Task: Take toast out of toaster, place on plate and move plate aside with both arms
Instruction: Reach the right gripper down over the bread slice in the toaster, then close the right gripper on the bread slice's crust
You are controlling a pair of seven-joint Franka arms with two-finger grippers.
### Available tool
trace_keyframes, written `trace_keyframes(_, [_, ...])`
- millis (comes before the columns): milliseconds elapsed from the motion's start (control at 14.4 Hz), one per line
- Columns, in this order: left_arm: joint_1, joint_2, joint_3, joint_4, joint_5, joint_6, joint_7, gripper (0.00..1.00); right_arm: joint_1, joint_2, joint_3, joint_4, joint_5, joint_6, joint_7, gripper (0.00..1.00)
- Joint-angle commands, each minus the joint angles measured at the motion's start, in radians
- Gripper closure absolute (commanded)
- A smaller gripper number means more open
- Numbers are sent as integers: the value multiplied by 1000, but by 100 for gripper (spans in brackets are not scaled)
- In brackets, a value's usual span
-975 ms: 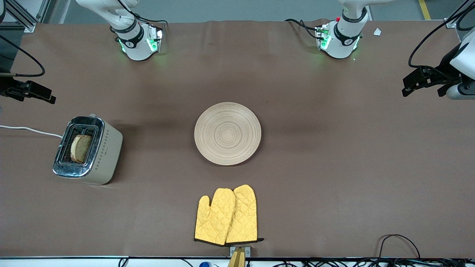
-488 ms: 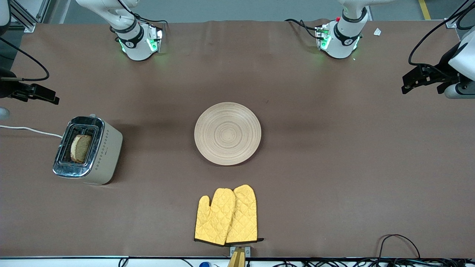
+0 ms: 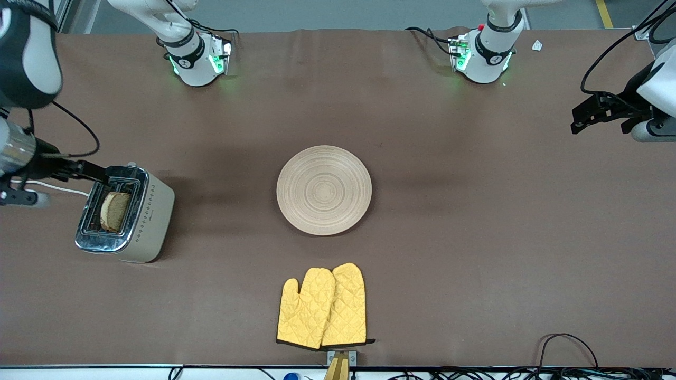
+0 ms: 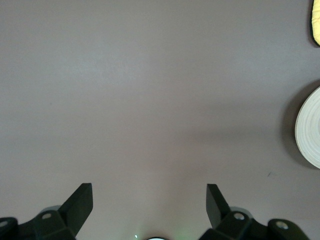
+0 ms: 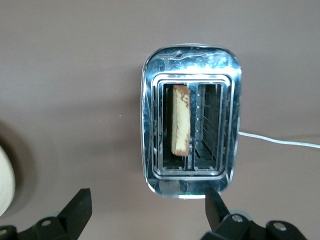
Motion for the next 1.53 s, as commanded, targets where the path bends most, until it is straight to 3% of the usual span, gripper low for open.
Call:
trace_keyframes(0, [-1, 13, -3, 26, 18, -19, 1, 0, -8, 44, 8, -32, 12, 50, -18, 0])
trace_keyframes(697, [1, 27, -3, 27, 13, -19, -4, 0, -45, 167, 7, -34, 12, 139, -81, 4])
trace_keyframes(766, [1, 27, -3, 27, 13, -19, -4, 0, -51, 170, 7, -34, 12, 145, -92, 8])
trace_keyframes(975, [-1, 27, -3, 27, 15, -18, -4, 0, -51, 171, 7, -34, 9, 145, -107, 42])
trace_keyframes(1114, [1, 27, -3, 27, 10, -18, -5, 0, -56, 171, 7, -30, 5, 145, -123, 55])
trace_keyframes(1463, [-5, 27, -3, 27, 15, -18, -5, 0, -77, 179, 5, -26, 2, 154, -178, 65])
